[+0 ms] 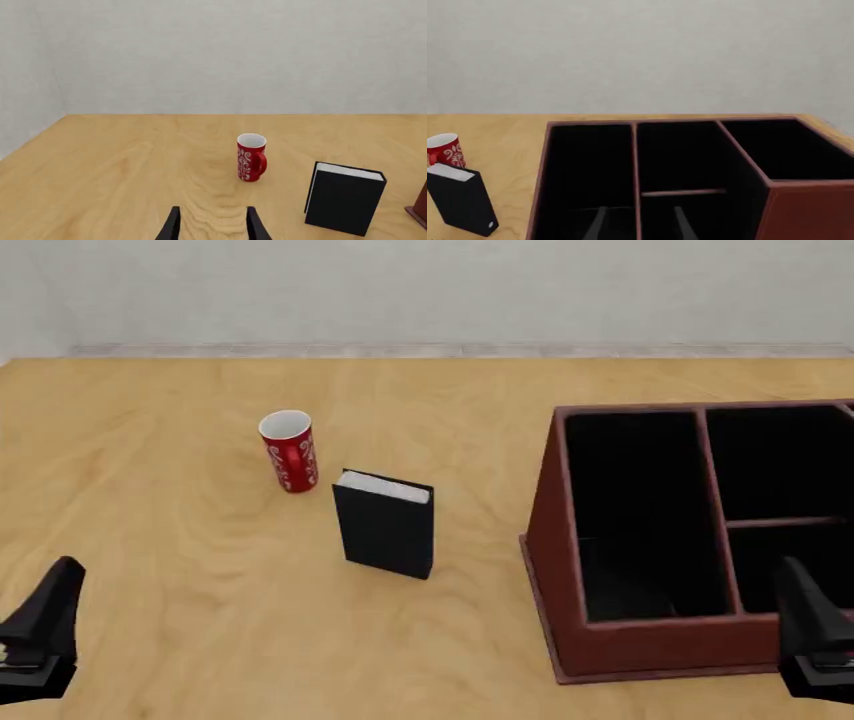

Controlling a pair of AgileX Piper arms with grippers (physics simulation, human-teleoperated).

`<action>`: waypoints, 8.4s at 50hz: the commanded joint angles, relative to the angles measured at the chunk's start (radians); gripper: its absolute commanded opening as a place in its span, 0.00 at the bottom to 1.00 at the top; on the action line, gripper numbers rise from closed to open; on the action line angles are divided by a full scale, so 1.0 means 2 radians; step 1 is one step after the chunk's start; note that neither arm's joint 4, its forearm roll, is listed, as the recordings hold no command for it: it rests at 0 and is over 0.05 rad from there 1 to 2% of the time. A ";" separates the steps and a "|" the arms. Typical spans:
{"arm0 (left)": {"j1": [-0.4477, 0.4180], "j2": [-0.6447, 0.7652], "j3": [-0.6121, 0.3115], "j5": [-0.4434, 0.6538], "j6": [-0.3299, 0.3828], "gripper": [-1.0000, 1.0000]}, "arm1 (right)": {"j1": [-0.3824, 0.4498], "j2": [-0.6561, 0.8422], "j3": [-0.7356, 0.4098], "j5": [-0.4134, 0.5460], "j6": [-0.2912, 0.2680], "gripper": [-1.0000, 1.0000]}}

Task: Pick up the book and place it in the left compartment of the caddy.

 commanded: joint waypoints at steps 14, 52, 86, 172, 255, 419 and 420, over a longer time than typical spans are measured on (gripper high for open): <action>0.000 0.002 -0.001 -0.001 0.000 1.00 | 0.026 0.097 -0.035 -0.047 -0.017 1.00; 0.000 0.002 -0.001 -0.001 0.000 1.00 | 0.148 0.356 -0.266 -0.003 -0.039 1.00; 0.000 0.002 -0.001 -0.001 0.000 1.00 | 0.220 0.511 -0.385 0.051 -0.057 1.00; 0.000 0.002 -0.001 -0.001 0.000 1.00 | 0.343 0.794 -0.586 0.196 -0.034 1.00; 0.000 0.002 -0.001 -0.001 0.000 1.00 | 0.383 0.911 -0.613 0.191 0.010 0.00; 0.000 0.002 -0.001 -0.001 0.000 1.00 | 0.316 0.567 -0.654 0.453 0.085 0.00; 0.000 0.002 -0.001 -0.001 0.000 1.00 | 0.314 0.565 -0.654 0.455 0.084 0.00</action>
